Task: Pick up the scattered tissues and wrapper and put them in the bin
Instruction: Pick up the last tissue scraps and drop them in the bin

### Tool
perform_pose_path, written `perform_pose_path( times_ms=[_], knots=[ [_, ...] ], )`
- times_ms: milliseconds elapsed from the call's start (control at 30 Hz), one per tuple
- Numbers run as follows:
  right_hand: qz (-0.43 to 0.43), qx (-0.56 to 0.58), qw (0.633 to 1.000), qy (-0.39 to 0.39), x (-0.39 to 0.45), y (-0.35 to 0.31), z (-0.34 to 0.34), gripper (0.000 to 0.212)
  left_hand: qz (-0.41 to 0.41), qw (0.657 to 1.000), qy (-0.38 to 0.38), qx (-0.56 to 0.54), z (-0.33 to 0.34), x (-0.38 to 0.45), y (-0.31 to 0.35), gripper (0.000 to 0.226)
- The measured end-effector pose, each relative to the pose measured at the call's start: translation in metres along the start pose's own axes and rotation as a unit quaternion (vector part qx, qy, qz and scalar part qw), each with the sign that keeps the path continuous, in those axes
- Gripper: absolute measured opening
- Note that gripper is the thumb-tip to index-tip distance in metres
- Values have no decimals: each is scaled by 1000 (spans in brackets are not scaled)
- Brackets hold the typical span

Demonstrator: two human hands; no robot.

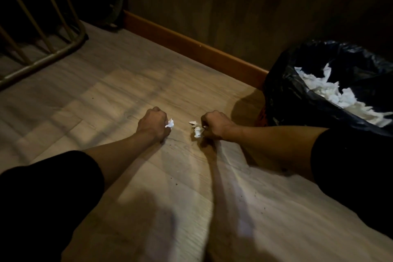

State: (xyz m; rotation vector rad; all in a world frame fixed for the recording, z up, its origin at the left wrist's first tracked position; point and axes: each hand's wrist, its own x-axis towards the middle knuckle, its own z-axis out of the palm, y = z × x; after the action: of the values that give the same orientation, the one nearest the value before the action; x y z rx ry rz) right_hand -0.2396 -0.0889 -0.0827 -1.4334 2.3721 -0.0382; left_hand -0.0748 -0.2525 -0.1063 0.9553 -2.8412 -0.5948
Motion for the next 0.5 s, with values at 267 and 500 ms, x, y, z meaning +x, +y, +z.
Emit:
perform_pose_path(
  times_ms=[267, 500],
  knots=[
    [-45, -54, 996, 59, -54, 8, -123, 25, 53, 999, -9, 2, -44, -3, 60, 23],
    [17, -25, 989, 143, -127, 40, -219, 20, 91, 980, 84, -157, -100, 6, 159, 21]
  ],
)
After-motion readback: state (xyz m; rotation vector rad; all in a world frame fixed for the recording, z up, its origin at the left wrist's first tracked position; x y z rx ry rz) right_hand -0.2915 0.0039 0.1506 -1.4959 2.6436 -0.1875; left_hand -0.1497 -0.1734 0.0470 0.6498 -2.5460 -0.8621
